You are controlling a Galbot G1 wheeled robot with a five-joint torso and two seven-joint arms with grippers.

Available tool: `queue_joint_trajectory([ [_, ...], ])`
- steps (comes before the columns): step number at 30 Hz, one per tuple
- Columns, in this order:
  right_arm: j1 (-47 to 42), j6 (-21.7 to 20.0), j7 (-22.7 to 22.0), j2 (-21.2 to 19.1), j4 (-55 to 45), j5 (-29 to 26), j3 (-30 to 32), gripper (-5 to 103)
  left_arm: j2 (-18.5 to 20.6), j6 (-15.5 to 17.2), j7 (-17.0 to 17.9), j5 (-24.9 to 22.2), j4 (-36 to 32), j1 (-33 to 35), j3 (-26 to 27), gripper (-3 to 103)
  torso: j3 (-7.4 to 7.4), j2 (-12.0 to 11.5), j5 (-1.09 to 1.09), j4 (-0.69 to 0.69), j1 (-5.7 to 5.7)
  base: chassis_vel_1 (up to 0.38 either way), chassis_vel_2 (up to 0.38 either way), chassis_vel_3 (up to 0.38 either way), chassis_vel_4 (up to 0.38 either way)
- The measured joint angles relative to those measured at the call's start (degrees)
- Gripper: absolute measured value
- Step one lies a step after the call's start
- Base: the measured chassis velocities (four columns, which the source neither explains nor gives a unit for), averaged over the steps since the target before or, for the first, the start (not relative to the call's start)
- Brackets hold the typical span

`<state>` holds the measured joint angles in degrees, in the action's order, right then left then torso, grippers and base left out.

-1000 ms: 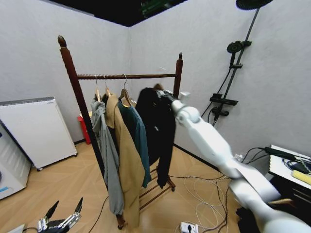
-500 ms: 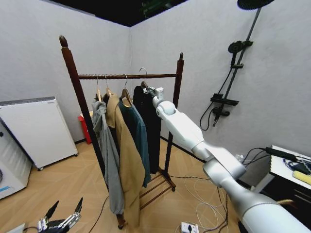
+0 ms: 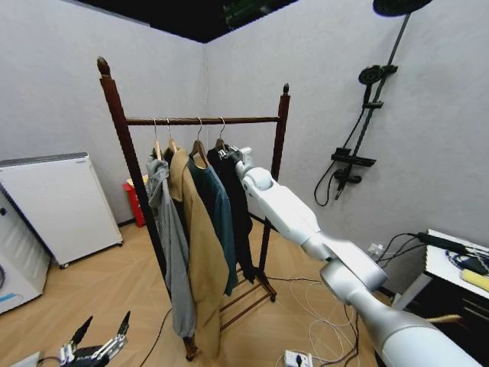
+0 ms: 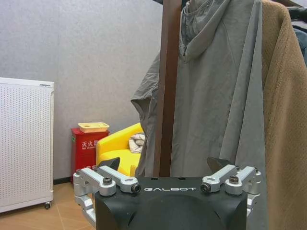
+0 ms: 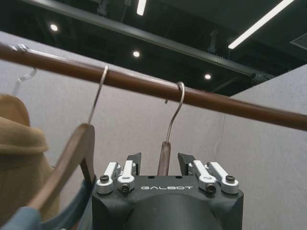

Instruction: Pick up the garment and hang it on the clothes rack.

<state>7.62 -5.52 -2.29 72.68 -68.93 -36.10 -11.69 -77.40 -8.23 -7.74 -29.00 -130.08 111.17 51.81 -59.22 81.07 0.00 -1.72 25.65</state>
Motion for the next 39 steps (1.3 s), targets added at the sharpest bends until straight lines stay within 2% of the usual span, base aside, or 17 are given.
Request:
queue_joint_trajectory([
  [3,-3.5,-0.8,-1.1,-3.8,-6.2,-1.1,1.6,49,0.0,0.0,0.0,0.0,0.0,0.0,0.0,100,0.0,0.0,0.0,0.02,0.0,0.0,0.0,0.0,0.0],
  [6,-15.3,-4.1,-4.4,-18.1,-23.4,-4.0,7.9,71,0.0,0.0,0.0,0.0,0.0,0.0,0.0,100,0.0,0.0,-0.06,-0.07,0.0,0.0,0.0,0.0,0.0],
  [8,-19.0,-5.0,-5.0,-21.0,-28.0,-4.4,10.8,71,0.0,0.0,-0.1,0.0,0.0,0.0,0.0,100,0.0,0.0,-0.04,-0.08,0.0,0.0,0.0,0.0,0.0],
  [9,-26.8,-6.8,-6.6,-24.9,-35.1,-5.5,16.8,82,0.0,0.0,0.0,0.0,0.0,0.0,0.0,100,0.01,0.0,-0.02,-0.05,-0.01,0.0,0.0,0.0,0.0],
  [12,-33.2,-7.8,-8.7,-27.4,-39.5,-6.4,21.0,87,0.0,0.0,0.0,0.0,0.0,0.0,0.0,100,0.01,0.0,-0.06,-0.05,-0.02,0.0,0.0,0.0,0.0],
  [13,-41.9,-8.8,-13.3,-29.7,-46.5,-6.9,27.7,92,0.0,0.0,0.0,0.0,0.0,0.0,0.0,100,-0.01,0.0,-0.06,-0.03,0.01,0.0,0.0,0.0,0.0],
  [14,-41.9,-8.8,-13.3,-29.7,-46.5,-6.9,27.7,92,0.0,0.0,0.0,0.0,0.0,0.0,0.0,100,-0.01,0.0,-0.06,-0.03,0.01,0.0,0.0,0.0,0.0],
  [15,-50.9,-10.6,-16.5,-30.1,-53.6,-7.3,35.4,96,0.0,0.0,0.0,0.0,0.0,0.0,0.0,100,0.01,0.0,0.0,-0.03,0.0,0.0,0.0,0.0,0.0],
  [17,-67.4,-12.0,-18.7,-27.5,-63.5,-5.8,48.3,100,0.0,0.0,0.0,0.0,0.0,0.0,0.0,100,0.01,0.0,0.0,-0.03,-0.01,0.0,0.0,0.0,0.0],
  [18,-67.4,-12.0,-18.7,-27.5,-63.5,-5.8,48.3,100,0.0,0.0,0.0,0.0,0.0,0.0,0.0,100,0.01,0.0,0.0,-0.03,-0.01,0.0,0.0,0.0,0.0],
  [20,-80.5,-9.8,-15.8,-23.0,-69.8,0.1,56.7,100,0.0,0.0,0.0,0.0,0.0,0.0,0.0,100,0.01,0.0,-0.01,-0.02,-0.01,0.0,0.0,0.0,0.0],
  [21,-90.4,-5.1,-13.8,-18.2,-73.7,6.6,59.8,100,0.0,0.0,0.0,0.0,0.0,0.0,0.0,100,0.02,0.0,0.03,-0.02,-0.02,0.0,0.0,0.0,0.0],
  [22,-90.4,-5.1,-13.8,-18.2,-73.7,6.6,59.8,100,0.0,0.0,0.0,0.0,0.0,0.0,0.0,100,0.02,0.0,0.03,-0.02,-0.02,0.0,0.0,0.0,0.0],
  [24,-103.7,4.1,-12.6,-7.8,-75.4,18.9,60.0,100,0.0,0.0,0.0,0.0,0.0,0.0,0.0,100,0.0,0.0,-0.02,-0.04,-0.01,0.0,0.0,0.0,0.0],
  [26,-110.8,10.7,-12.7,-0.1,-74.0,26.9,58.8,100,0.0,0.0,0.0,0.0,0.0,0.0,0.0,100,0.01,0.0,0.03,-0.05,-0.02,0.0,0.0,0.0,0.0],
  [31,-116.1,17.2,-12.8,6.6,-71.3,31.6,57.9,100,0.0,0.0,0.0,0.0,0.0,0.0,0.0,100,0.0,0.0,0.03,-0.01,-0.01,0.0,0.0,0.0,0.0],
  [39,-117.8,20.8,-11.1,8.9,-69.1,31.4,58.2,100,0.0,0.0,0.0,0.0,0.0,0.0,0.0,100,-0.01,0.0,0.01,-0.01,0.01,0.0,0.0,0.0,0.0],
])
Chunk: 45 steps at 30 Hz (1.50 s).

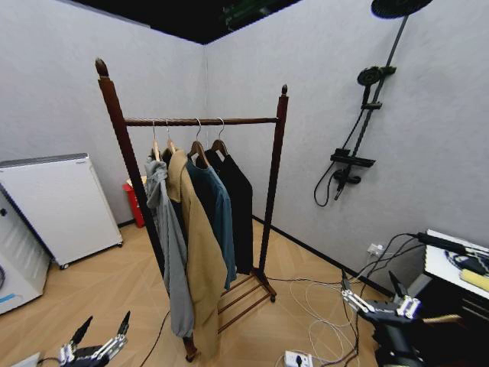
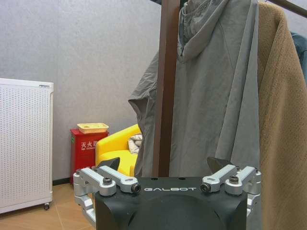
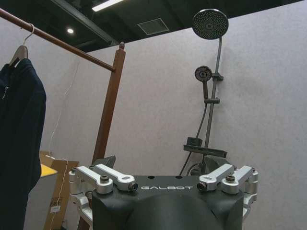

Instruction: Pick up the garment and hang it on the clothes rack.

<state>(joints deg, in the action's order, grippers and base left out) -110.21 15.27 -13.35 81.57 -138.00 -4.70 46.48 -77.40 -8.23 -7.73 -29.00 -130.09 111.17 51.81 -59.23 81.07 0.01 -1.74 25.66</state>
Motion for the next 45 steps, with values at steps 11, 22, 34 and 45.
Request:
queue_joint_trajectory([
  [11,0.7,0.0,0.2,-0.1,0.3,-0.4,-0.3,100,0.0,0.0,0.0,0.0,0.0,0.0,0.0,100,0.0,0.0,-0.01,0.0,0.0,0.0,0.0,0.0,0.0],
  [22,1.1,-0.3,0.2,-0.3,0.4,-0.6,-0.4,100,0.0,0.0,0.0,0.0,0.0,0.0,0.0,100,0.0,0.0,-0.01,0.0,0.0,0.0,0.0,0.0,0.0],
  [34,1.2,-0.4,0.2,-0.3,0.4,-0.7,-0.5,100,0.0,0.0,0.0,0.0,0.0,0.0,0.0,100,0.0,0.0,-0.01,-0.01,0.0,-0.052,-0.054,-0.06,-0.057],
  [45,1.3,-0.4,0.2,-0.3,0.4,-0.7,-0.5,100,0.0,0.0,0.0,0.0,0.0,0.0,0.0,100,0.0,0.0,-0.01,-0.01,0.0,-0.108,-0.102,-0.104,-0.102],
])
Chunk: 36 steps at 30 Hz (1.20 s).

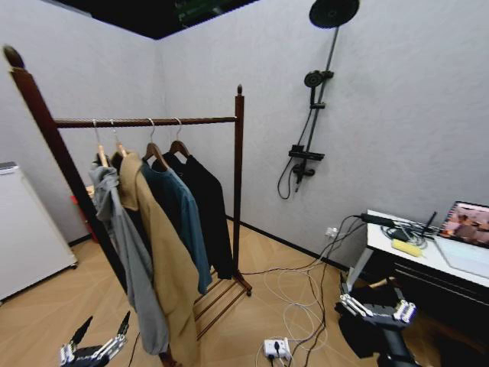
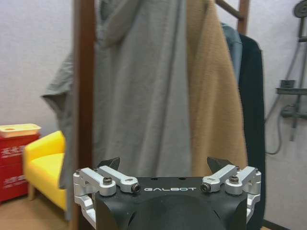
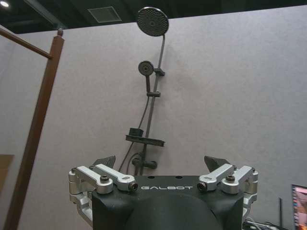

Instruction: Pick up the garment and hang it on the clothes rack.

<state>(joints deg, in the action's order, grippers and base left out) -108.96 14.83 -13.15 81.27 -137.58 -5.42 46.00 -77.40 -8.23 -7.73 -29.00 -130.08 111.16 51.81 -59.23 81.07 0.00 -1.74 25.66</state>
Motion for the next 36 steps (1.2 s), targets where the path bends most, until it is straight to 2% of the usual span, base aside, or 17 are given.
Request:
queue_joint_trajectory([
  [36,0.0,0.0,0.0,0.0,0.0,0.0,0.0,100,0.0,0.0,0.0,0.0,0.0,0.0,0.0,100,0.0,0.0,0.0,-0.01,0.0,-0.114,-0.119,-0.121,-0.113],
])
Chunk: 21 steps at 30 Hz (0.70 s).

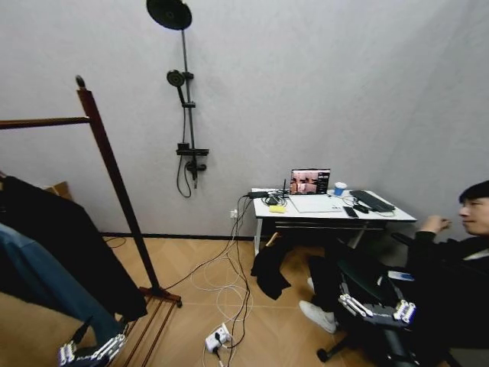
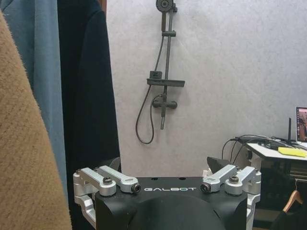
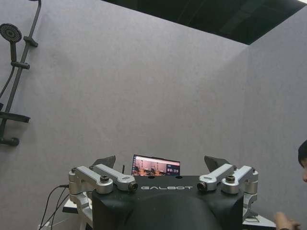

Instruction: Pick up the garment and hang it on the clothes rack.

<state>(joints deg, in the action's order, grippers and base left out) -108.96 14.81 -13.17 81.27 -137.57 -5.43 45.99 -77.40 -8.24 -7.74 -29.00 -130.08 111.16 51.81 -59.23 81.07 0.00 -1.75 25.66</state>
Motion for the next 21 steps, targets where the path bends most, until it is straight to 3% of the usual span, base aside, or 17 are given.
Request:
queue_joint_trajectory([
  [21,0.0,0.0,0.0,0.0,0.0,0.0,0.0,100,0.0,0.0,0.0,0.0,0.0,0.0,0.0,100,0.02,0.0,0.0,0.01,-0.06,0.077,-0.078,-0.08,0.083],
])
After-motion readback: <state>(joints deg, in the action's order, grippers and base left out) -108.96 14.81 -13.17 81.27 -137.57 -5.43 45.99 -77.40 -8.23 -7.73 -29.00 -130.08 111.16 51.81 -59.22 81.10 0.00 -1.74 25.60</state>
